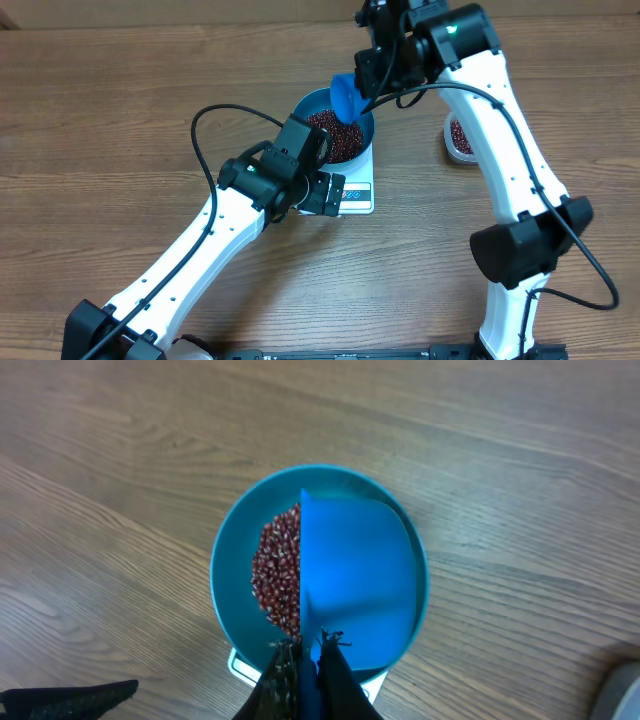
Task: Scoop item into bowl and weigh 150g on scale
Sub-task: 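Dip the scoop into the beans in the teal bowl, right gripper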
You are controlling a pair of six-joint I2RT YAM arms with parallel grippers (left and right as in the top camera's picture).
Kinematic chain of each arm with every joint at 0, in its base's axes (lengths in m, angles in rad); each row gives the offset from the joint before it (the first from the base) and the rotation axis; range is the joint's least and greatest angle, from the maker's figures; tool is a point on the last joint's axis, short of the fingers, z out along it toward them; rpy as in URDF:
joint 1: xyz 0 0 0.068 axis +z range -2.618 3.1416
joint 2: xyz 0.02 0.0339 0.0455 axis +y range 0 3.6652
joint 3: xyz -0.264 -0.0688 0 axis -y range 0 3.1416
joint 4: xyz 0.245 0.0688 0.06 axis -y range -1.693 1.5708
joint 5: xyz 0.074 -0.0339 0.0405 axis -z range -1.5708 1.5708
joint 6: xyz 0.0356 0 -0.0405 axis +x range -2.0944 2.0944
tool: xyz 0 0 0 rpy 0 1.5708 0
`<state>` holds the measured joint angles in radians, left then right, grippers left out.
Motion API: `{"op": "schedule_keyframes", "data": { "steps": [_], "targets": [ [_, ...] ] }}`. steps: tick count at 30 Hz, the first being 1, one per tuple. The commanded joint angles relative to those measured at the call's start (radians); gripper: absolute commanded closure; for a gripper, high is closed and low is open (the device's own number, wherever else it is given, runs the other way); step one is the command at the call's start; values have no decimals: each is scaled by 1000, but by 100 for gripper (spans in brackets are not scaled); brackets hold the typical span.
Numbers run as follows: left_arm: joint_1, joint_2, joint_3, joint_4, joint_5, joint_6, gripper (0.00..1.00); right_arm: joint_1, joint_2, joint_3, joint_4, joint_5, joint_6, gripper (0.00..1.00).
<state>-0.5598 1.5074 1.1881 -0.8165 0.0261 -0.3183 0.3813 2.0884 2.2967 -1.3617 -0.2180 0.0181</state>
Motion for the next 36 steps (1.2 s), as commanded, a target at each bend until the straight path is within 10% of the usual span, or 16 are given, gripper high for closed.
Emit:
{"op": "schedule_keyframes", "data": {
  "steps": [1,36],
  "targets": [
    [-3,8,-42,25,8,-3,1,19,23,-16,11,8,-27,96],
    [-30,103,-148,153,10,-11,0,99,34,-232,206,173,-262,96]
  ]
}}
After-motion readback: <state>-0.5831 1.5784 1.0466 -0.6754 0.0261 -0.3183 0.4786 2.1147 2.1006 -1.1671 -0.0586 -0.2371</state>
